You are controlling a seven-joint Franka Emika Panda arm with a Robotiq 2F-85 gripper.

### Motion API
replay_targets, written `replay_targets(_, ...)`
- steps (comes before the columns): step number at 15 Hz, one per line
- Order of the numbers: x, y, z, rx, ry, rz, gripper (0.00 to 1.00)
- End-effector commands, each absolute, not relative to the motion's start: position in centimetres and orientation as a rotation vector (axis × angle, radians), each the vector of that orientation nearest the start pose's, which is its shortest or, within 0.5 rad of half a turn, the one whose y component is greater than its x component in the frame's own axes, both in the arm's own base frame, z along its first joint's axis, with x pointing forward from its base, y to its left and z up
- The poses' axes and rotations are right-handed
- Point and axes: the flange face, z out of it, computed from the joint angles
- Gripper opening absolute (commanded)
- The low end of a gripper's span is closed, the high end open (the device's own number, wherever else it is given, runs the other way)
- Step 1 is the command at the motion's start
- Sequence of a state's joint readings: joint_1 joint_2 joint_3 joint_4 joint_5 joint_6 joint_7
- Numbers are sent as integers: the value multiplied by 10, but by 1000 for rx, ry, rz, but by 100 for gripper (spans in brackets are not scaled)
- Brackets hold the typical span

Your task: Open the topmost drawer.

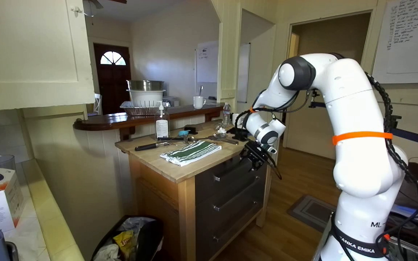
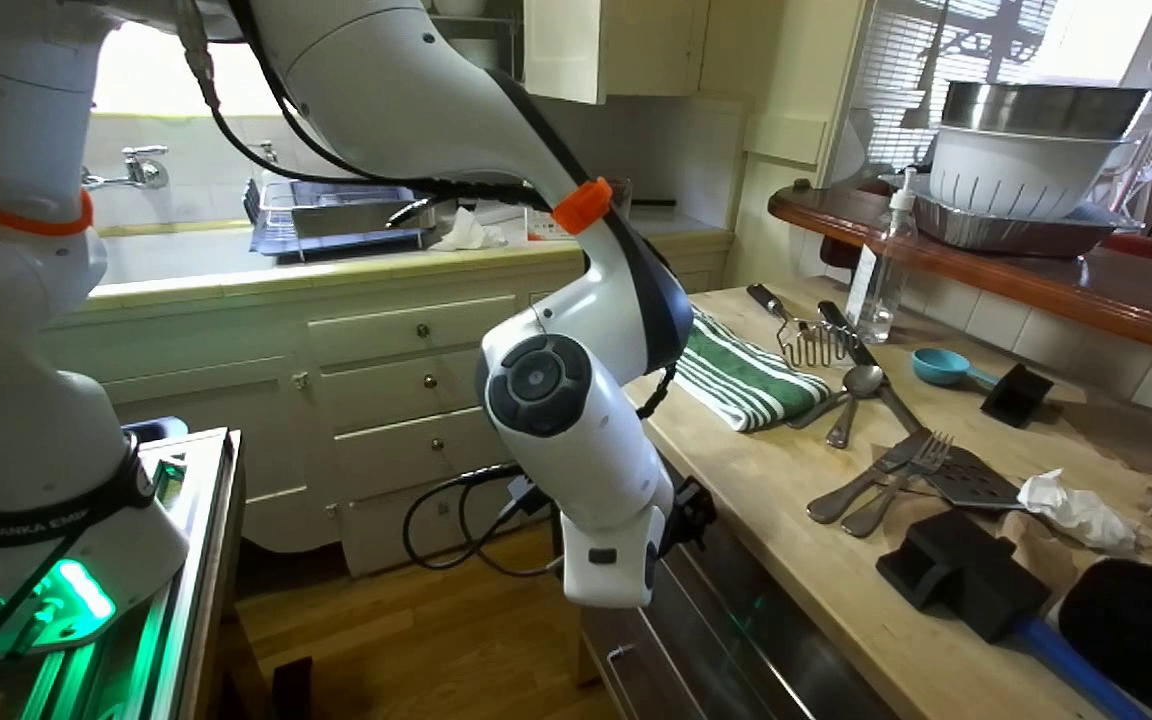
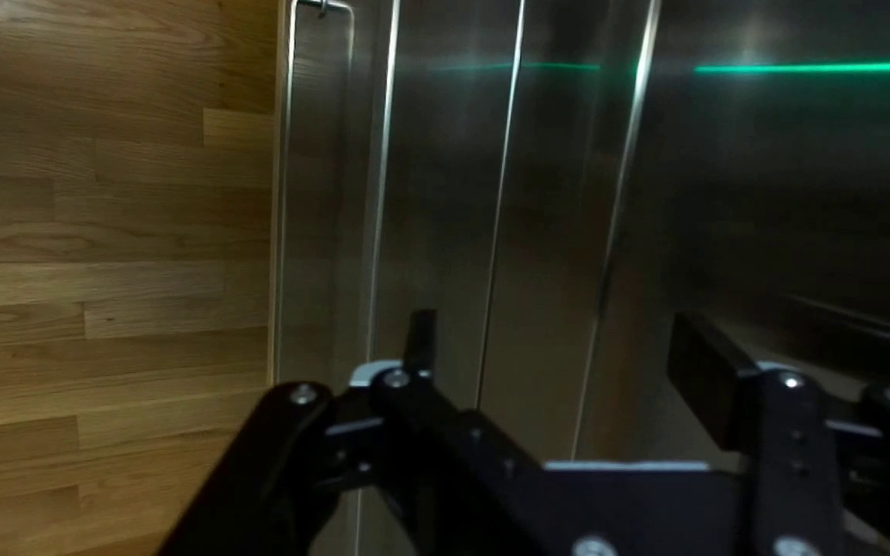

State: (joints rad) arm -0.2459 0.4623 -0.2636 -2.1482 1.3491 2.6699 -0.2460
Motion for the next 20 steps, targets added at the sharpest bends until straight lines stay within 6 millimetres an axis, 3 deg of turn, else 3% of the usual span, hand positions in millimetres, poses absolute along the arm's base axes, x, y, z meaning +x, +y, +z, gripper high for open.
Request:
replay_targets(1,478,-308,171,-1995,1746,-455,68)
replay_targets(2,480,-309,168,-1992,1740,-463,58)
replay_targets(3,484,-309,166,-1989,1730,-474,63)
replay_targets(8,492,-305,151,-1981,1696,-506,61)
replay_targets(9,492,-305,148,-1982,1695,-515,68)
replay_targets(11,494,-305,142,-1985,1686,-530,65)
replay_targets(14,496,-306,135,-1987,1672,-555,46)
replay_targets(16,497,-306,131,-1992,1669,-556,39)
replay_targets(17,497,-305,130,-1996,1669,-549,20)
replay_targets(18,496,-302,129,-2012,1679,-517,10)
replay_targets(20,491,-299,135,-2031,1691,-491,0)
